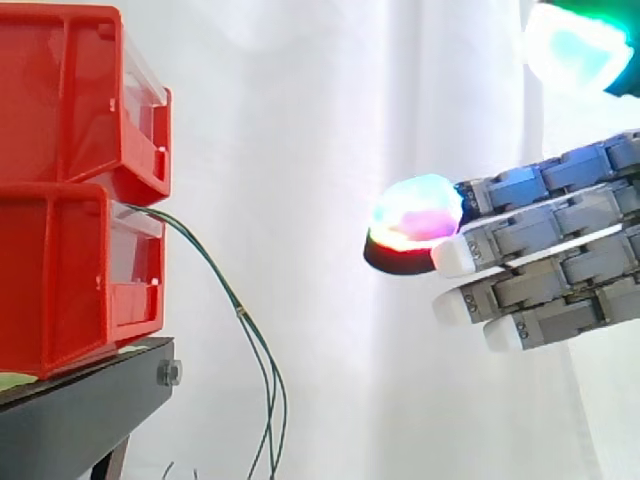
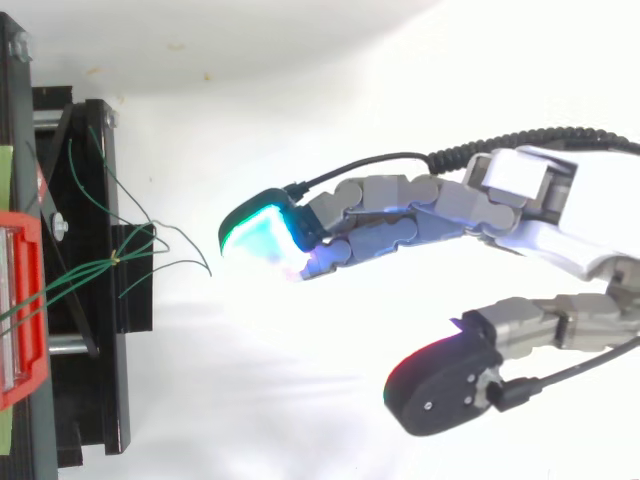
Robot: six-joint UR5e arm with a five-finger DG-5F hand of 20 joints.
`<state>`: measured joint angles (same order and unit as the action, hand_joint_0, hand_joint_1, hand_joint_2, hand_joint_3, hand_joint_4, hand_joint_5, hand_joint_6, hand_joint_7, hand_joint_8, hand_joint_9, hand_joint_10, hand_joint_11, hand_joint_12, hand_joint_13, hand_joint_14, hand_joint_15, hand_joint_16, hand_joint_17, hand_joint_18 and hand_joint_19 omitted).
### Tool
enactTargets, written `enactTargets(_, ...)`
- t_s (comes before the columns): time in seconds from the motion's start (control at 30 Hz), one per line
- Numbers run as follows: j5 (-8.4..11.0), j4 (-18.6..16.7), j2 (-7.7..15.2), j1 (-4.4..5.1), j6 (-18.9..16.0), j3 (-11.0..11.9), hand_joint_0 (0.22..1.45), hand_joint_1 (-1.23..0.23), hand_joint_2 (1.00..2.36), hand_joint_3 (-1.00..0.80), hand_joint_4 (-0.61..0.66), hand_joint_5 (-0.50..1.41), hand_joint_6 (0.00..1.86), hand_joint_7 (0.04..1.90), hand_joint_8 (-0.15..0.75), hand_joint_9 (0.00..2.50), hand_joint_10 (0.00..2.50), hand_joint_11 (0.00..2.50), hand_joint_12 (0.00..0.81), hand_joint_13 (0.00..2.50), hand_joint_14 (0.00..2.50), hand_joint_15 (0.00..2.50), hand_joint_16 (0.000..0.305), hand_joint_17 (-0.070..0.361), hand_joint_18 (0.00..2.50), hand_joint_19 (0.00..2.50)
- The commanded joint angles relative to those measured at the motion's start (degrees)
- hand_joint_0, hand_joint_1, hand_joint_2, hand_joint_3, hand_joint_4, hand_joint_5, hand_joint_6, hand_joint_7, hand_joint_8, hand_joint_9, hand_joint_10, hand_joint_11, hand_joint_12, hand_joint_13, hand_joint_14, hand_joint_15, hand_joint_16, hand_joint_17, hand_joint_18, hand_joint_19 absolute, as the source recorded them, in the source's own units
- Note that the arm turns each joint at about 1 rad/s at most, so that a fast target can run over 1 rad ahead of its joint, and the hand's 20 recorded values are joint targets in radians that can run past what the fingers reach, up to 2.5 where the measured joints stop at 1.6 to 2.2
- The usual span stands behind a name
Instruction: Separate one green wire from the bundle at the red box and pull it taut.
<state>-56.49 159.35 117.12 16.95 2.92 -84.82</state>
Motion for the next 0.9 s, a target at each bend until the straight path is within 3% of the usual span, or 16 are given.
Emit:
enactTargets(0.0, 0.07, -2.4, 2.0, 0.01, 0.5, 0.0, 0.53, -0.59, 1.0, -0.46, 0.25, -0.2, 0.5, 0.62, 0.266, 0.49, 0.0, 0.0, 0.347, 0.37, 0.0, 0.03, 0.057, 0.128, 0.27, 0.16)
enactTargets(0.13, 0.16, -5.5, 3.6, 0.1, 0.5, 0.0, 0.54, -0.59, 1.0, -0.46, 0.25, -0.2, 0.5, 0.62, 0.266, 0.5, 0.0, 0.0, 0.347, 0.39, 0.0, 0.03, 0.056, 0.126, 0.29, 0.16)
enactTargets(0.27, 0.95, -6.4, 3.6, 0.45, 1.2, 0.0, 0.54, -0.59, 1.0, -0.46, 0.25, -0.2, 0.5, 0.63, 0.267, 0.5, 0.0, 0.0, 0.348, 0.39, 0.0, 0.04, 0.056, 0.125, 0.29, 0.17)
enactTargets(0.37, 2.53, -6.7, 3.6, 0.37, 3.1, 0.0, 0.54, -0.59, 1.0, -0.46, 0.25, -0.2, 0.5, 0.63, 0.267, 0.5, 0.0, 0.0, 0.349, 0.39, 0.0, 0.04, 0.056, 0.125, 0.29, 0.17)
enactTargets(0.4, 4.73, -6.8, 3.6, 0.28, 5.9, 0.0, 0.54, -0.59, 1.0, -0.46, 0.25, -0.2, 0.5, 0.63, 0.267, 0.5, 0.0, 0.0, 0.348, 0.39, 0.0, 0.04, 0.056, 0.126, 0.29, 0.17)
enactTargets(0.47, 5.78, -6.8, 3.6, 0.1, 8.1, 0.0, 0.54, -0.59, 1.0, -0.46, 0.25, -0.2, 0.5, 0.63, 0.268, 0.5, 0.0, 0.0, 0.349, 0.4, 0.0, 0.05, 0.056, 0.126, 0.31, 0.17)
enactTargets(0.67, 6.49, -7.1, 3.6, 0.01, 12.2, 0.0, 0.55, -0.58, 1.0, -0.45, 0.26, -0.2, 0.5, 0.64, 0.266, 0.53, 0.0, 0.0, 0.341, 0.43, 0.0, 0.06, 0.055, 0.124, 0.34, 0.18)
enactTargets(0.87, 6.31, -9.6, 5.8, -0.07, 11.9, 0.0, 0.55, -0.58, 1.0, -0.45, 0.26, -0.2, 0.5, 0.64, 0.265, 0.53, 0.0, 0.0, 0.343, 0.43, 0.0, 0.05, 0.055, 0.124, 0.34, 0.18)
